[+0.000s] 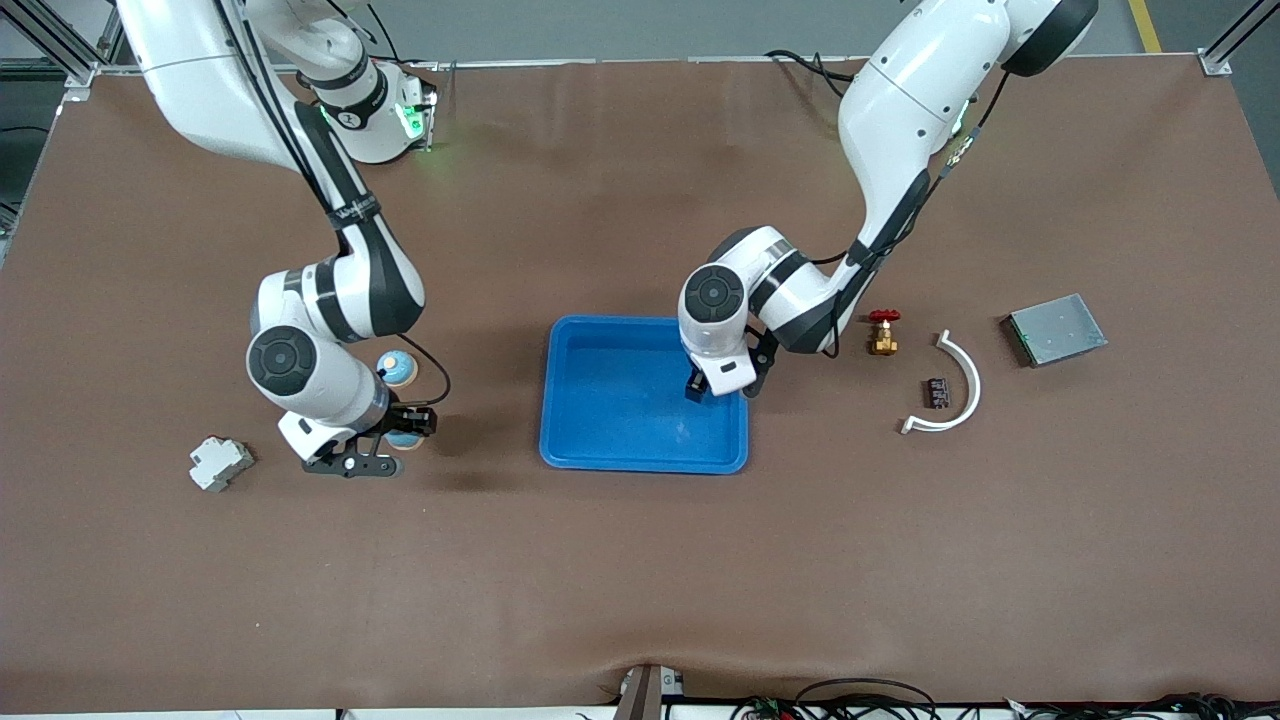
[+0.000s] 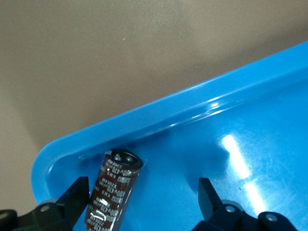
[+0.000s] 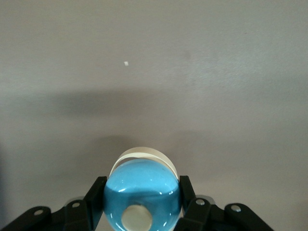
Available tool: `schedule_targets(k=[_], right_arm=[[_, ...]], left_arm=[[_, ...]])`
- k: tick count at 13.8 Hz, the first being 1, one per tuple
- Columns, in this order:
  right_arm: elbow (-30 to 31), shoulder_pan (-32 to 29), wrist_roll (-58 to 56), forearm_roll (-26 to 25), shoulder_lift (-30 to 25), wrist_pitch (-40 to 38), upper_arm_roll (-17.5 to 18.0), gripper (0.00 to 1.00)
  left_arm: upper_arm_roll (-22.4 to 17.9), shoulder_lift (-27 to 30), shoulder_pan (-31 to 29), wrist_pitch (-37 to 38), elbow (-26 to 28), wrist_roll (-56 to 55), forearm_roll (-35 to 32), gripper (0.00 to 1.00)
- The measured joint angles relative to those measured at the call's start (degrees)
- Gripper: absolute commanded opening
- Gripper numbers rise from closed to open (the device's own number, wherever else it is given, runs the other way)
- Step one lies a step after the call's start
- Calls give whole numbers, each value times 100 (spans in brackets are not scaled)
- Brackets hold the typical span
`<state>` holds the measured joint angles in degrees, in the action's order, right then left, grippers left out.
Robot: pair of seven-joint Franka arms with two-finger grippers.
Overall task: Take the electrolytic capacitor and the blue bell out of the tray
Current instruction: 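Place the capacitor beside the white arc while the right gripper carries the bell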
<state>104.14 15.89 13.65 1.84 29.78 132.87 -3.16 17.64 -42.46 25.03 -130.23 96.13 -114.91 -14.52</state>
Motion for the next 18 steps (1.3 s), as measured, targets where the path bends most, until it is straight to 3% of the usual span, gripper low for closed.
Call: schedule_targets(k=[6,7,13,18], right_arm=[[217,-379,-1094,654,14,315,0,0],[224,-413,-1152,664,32,356,1,0],[293,-488,-1234,678,282,655,1,0],[299,-535,-1306,680,396,849,1,0]], left_arm=[[-6,0,0,-24,-29,0,-7,10],[-6,0,0,-24,-29,0,-7,5],[-14,8,-18,2,-117,128,-27,1],[-13,391,-91,776,-565,989,-31,0]])
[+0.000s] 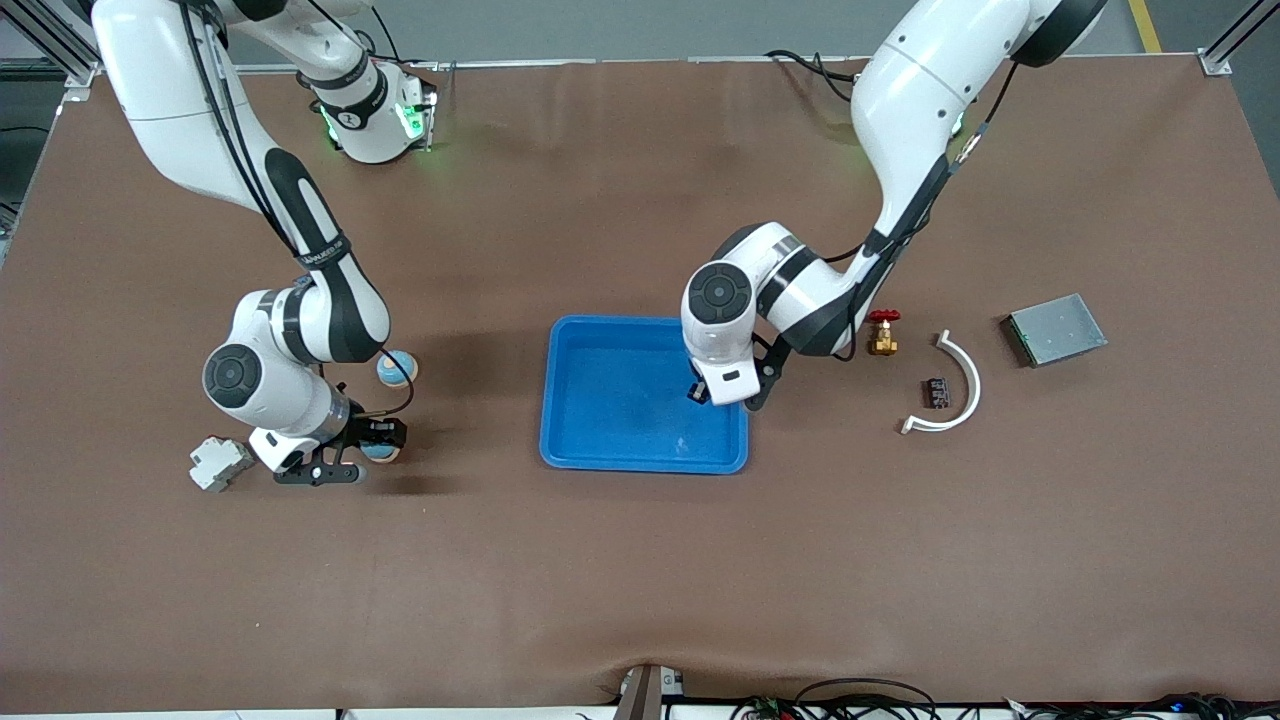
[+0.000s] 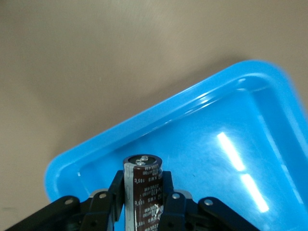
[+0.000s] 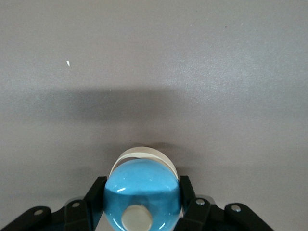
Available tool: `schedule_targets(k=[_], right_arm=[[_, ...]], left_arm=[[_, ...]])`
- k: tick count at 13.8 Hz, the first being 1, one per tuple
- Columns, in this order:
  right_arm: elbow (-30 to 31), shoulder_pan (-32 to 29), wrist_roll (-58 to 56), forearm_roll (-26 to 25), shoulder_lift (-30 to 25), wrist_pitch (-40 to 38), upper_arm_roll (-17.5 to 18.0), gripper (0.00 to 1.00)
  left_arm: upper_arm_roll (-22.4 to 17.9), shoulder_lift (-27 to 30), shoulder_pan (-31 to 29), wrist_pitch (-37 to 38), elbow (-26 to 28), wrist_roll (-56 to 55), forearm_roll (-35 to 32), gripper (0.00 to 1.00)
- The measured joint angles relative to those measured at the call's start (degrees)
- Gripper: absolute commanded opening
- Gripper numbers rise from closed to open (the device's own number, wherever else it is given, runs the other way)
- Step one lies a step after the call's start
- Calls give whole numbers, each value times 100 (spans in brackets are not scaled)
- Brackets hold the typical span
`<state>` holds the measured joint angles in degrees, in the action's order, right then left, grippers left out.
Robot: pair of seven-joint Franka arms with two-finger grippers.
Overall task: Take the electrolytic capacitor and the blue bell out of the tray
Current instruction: 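Place the capacitor beside the white arc while the right gripper carries the bell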
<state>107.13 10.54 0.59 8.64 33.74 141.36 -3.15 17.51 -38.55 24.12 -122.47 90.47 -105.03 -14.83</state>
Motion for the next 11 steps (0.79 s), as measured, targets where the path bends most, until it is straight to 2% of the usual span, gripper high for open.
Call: schedule_targets(k=[7,11], right_arm=[[7,-115,-120,1,96,192,0,0],[6,-119,-120,1,186,269,-1,0]], left_arm=[[68,1223,-784,1275,-73,2200,692,0],[73,1835,-1532,2061,-65,3904,1095,0]])
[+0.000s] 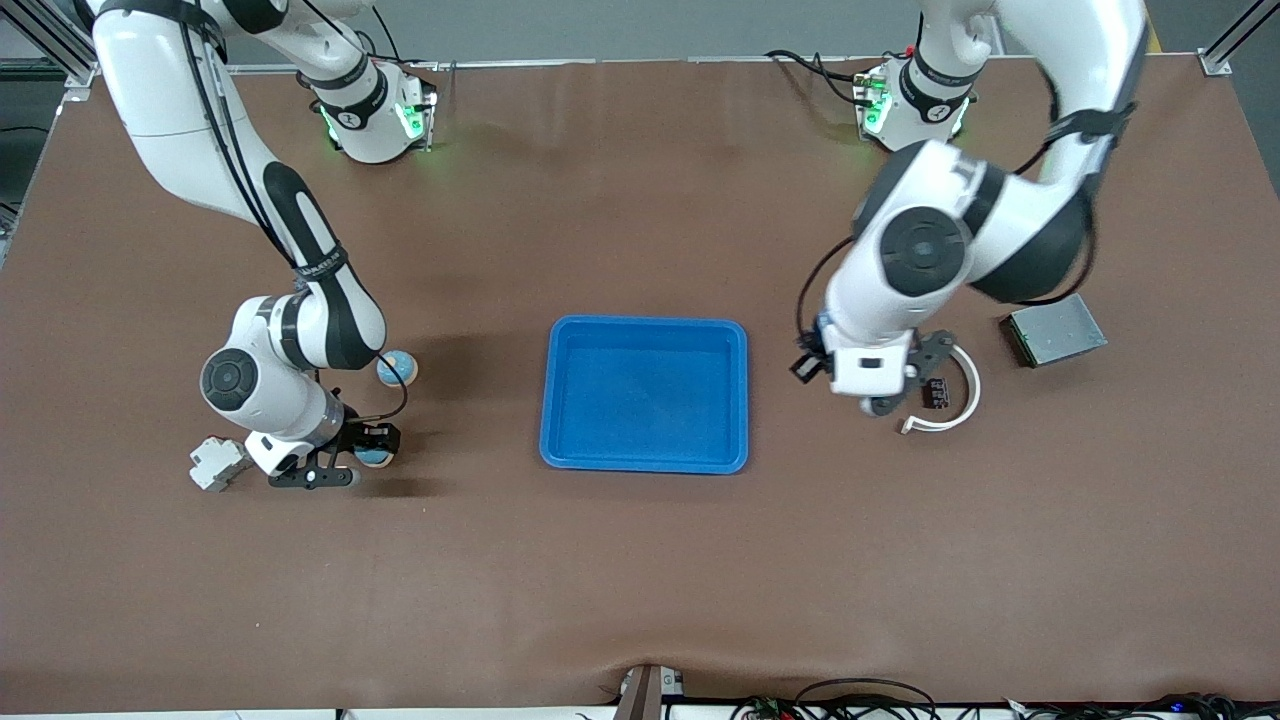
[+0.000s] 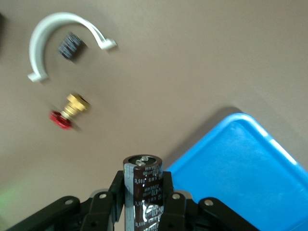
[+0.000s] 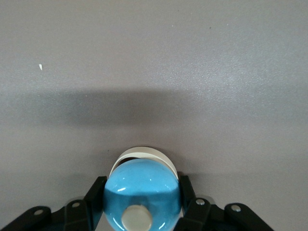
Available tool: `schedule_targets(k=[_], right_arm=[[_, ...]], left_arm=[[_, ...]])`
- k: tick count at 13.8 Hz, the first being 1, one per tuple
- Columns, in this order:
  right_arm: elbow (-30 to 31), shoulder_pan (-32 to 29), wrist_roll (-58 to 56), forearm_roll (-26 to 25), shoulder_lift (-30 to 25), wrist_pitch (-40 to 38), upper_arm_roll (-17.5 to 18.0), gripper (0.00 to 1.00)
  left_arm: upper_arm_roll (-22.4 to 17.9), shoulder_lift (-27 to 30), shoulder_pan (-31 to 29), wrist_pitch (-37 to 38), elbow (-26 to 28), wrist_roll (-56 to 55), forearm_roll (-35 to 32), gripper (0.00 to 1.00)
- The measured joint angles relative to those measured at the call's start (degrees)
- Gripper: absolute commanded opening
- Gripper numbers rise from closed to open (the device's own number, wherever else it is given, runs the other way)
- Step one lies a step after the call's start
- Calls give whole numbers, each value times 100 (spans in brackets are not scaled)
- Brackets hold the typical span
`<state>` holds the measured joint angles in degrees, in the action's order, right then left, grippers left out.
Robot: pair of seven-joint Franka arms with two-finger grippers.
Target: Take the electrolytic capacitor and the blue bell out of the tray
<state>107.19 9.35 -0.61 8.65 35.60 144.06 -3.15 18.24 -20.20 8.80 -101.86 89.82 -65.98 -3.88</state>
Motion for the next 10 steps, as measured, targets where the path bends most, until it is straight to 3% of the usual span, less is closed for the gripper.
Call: schedule_targets(k=[6,7,8,9,10], right_arm=[[-1,-7,0,1,15,44,0,0],[-1,-9,0,1,20,52,0,22],[-1,-11,0,2,25,62,0,74],[-1,-12,0,4,28,68,-1,97],[-1,-12,0,7,30,71,0,100]], left_arm=[[-13,214,-1360,438,158,2824,30,0],[-17,192,-1592,426,207,3336,9,0],[-22,156,-1790,395,234,3794,-38,0],[-25,112,-1945,343,245,4173,-147,0],[-28,56,-2052,287,251,4474,-318,0]])
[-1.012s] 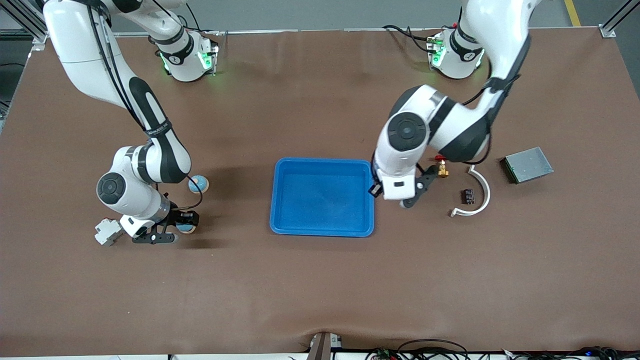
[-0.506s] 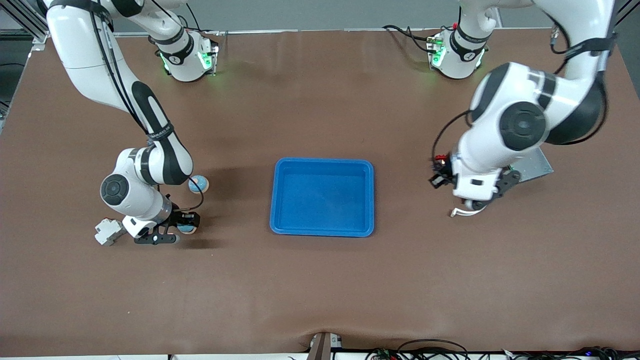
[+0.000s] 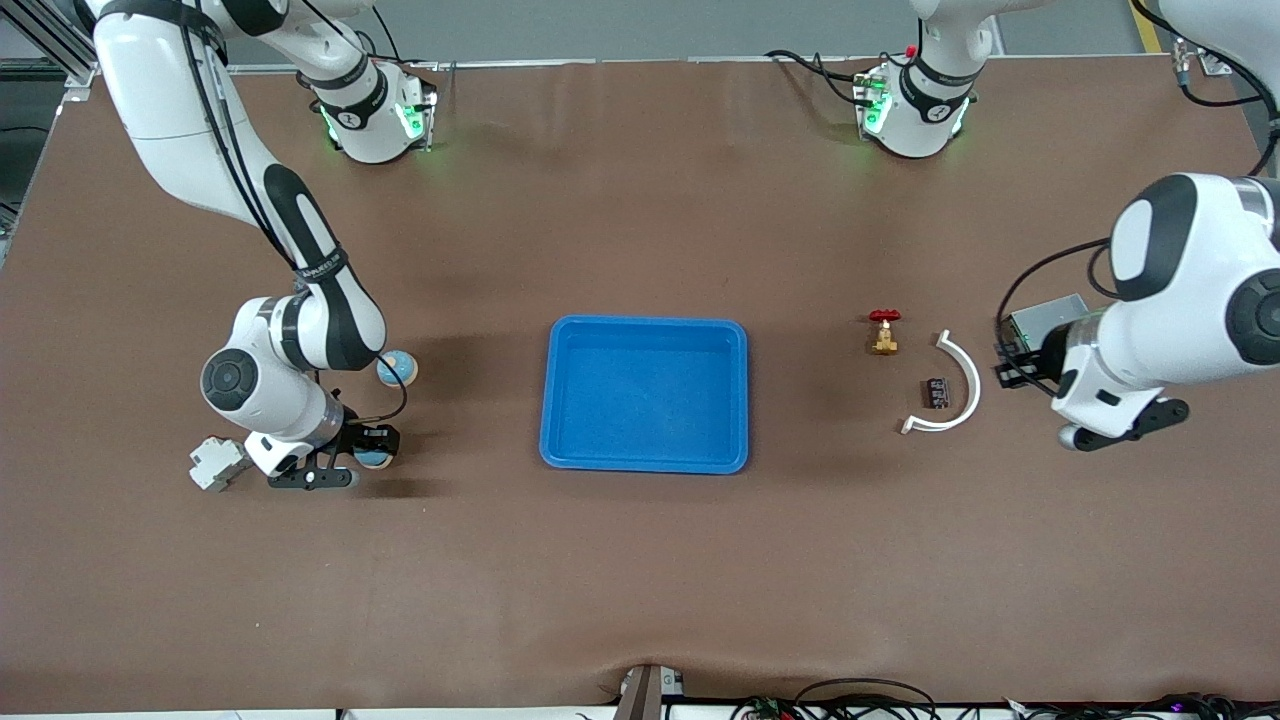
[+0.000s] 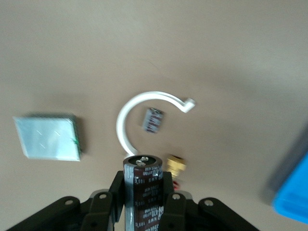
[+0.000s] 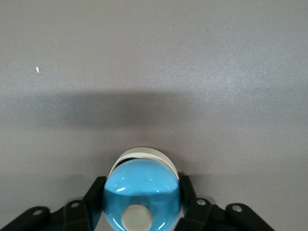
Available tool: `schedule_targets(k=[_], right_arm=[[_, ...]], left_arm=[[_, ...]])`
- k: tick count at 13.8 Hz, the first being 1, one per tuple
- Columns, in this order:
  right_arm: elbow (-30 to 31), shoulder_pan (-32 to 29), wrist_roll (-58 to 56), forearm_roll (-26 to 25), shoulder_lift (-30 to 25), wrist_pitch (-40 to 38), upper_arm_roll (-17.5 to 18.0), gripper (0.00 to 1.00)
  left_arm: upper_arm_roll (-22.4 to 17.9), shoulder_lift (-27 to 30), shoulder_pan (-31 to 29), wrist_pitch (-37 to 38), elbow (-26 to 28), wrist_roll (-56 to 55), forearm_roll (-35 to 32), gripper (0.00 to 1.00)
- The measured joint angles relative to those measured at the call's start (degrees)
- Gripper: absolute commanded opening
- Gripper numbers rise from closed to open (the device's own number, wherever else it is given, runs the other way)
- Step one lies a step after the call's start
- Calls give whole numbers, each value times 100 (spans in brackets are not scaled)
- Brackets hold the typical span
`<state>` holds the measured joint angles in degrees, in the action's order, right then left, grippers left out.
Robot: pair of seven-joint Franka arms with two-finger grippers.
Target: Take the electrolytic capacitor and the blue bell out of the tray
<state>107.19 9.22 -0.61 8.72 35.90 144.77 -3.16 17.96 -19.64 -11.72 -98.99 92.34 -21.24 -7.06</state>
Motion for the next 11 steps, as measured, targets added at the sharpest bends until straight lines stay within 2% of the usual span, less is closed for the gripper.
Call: schedule_targets(k=[4,7,11], right_arm=[[-3,0,1,14,1,6,3,100],[-57,1,0,15,-27,-110,32,100],[-374,5,0,15,-457,-1121,53,100]], left_arm=[[19,-350,-36,-472,122,333,-571,0],[16,-550,-162,-1378,542,608,-718,0],[9,-758,-515,-2614,1188,872,-1012,0]])
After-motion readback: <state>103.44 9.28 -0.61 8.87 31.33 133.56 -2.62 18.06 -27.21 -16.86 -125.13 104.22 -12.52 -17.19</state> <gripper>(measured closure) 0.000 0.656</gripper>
